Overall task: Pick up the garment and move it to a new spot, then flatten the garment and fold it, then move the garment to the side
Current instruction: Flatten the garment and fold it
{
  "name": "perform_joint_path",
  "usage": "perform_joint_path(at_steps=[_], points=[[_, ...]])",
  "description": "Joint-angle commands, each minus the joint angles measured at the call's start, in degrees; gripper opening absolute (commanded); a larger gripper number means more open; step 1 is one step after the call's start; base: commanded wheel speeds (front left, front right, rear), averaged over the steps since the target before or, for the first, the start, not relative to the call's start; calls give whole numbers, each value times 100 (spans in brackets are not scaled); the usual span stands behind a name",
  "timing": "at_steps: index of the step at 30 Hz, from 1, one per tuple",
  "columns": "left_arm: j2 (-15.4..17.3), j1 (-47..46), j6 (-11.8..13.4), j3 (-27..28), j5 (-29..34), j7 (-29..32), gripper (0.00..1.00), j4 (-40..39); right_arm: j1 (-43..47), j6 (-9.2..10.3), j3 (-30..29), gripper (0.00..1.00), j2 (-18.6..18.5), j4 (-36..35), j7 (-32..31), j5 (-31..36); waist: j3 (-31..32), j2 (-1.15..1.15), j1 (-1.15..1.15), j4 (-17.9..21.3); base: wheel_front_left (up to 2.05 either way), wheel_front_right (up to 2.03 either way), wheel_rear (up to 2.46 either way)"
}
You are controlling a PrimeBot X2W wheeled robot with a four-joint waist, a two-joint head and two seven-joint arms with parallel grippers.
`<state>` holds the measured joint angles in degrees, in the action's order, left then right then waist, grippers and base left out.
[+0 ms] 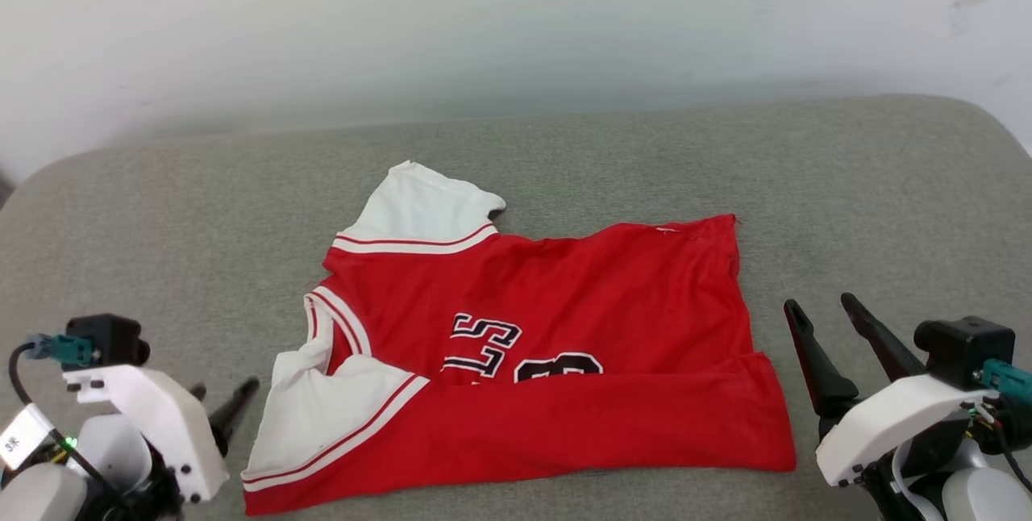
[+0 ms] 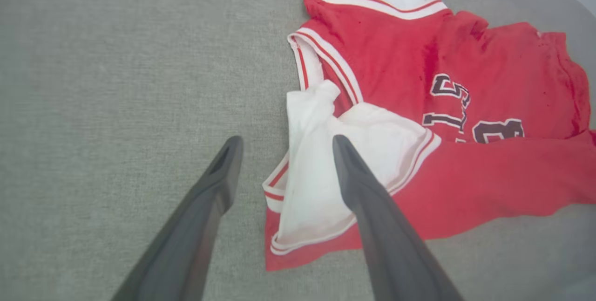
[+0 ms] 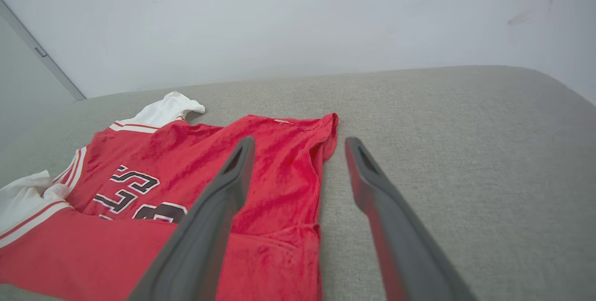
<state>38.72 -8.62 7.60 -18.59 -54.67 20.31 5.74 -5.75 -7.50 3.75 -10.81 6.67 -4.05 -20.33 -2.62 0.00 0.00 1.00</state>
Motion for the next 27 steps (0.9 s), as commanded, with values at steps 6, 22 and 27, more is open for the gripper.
perform_joint_path(at_steps=[6,22,27], points=[[475,500,293,-87,-664,1418,100,-449,235,2,-79,100,230,-445,-181,163,-189,0,0,244,0,0,0],[-326,543,66,-349,-1314,1730,0,448,47,2,-374,100,391,-523,-369,57,-861,0,0,414,0,0,0],[-224,538,-50,-255,-1182,1472,0,464,139,2,-516,100,291,-521,-746,-100,-692,0,0,330,0,0,0]])
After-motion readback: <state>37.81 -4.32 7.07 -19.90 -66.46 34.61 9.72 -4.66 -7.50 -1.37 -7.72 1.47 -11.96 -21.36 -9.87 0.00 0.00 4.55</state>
